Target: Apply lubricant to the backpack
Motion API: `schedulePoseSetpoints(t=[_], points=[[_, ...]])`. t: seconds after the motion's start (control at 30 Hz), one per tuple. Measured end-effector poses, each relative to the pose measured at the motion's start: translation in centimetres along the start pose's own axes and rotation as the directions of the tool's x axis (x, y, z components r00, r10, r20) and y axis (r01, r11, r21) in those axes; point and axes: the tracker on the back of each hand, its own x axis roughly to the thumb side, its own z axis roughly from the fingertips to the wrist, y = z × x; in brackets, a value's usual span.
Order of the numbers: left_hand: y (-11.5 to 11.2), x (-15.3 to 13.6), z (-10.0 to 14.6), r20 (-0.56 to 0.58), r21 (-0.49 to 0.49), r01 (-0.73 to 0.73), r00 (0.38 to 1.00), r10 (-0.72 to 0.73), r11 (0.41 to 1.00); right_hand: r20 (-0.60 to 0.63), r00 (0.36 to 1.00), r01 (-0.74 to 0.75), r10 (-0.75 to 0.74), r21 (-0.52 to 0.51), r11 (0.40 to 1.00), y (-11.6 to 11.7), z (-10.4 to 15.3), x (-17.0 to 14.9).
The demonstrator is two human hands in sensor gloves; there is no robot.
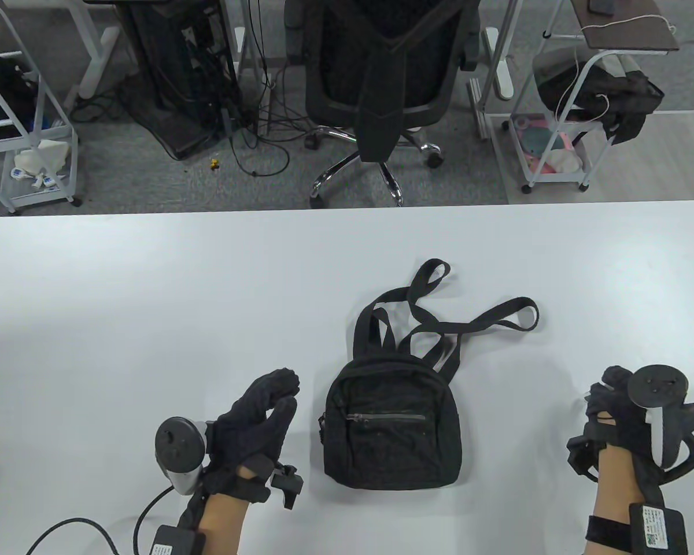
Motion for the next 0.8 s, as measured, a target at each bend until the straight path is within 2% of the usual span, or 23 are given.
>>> schedulePoseSetpoints(t=[0.13,0.27,0.4,0.5,0.6,0.7,0.77,0.8], points=[[0.0,0.0,0.0,-0.001,-0.001,-0.007,1.0,0.007,1.0,0.034,0.999,-0.018,0.019,-0.009,1.0,0.2,0.4,0.6],[0.1,0.0,0.0,0.005,0.0,-0.003,1.0,0.003,1.0,0.04,0.999,-0.012,0.011,0.029,1.0,0.1,0.2,0.5],[0.1,0.0,0.0,0.007,-0.002,0.006,1.0,-0.006,1.0,0.04,0.996,0.076,-0.08,0.1,0.992,-0.5,0.0,-0.3],[-0.1,0.1,0.0,0.033,-0.01,0.081,0.996,-0.081,0.997,0.067,0.987,0.142,-0.149,0.102,0.985,-1.5,0.3,-0.5],[-0.3,0.3,0.1,0.065,-0.016,0.13,0.99,-0.129,0.991,0.156,0.964,0.203,-0.214,0.083,0.976,-2.8,1.4,0.2],[-0.5,0.5,0.1,0.091,-0.012,0.154,0.984,-0.153,0.988,0.264,0.937,0.232,-0.229,0.018,0.972,-3.7,3.0,1.7],[-0.6,0.5,0.2,0.103,-0.02,0.162,0.982,-0.159,0.987,0.357,0.892,0.286,-0.277,0.028,0.958,-3.9,4.2,2.6],[-0.6,0.6,0.2,0.112,-0.018,0.163,0.981,-0.16,0.986,0.424,0.847,0.327,-0.32,0.058,0.943,-3.8,5.0,3.3]])
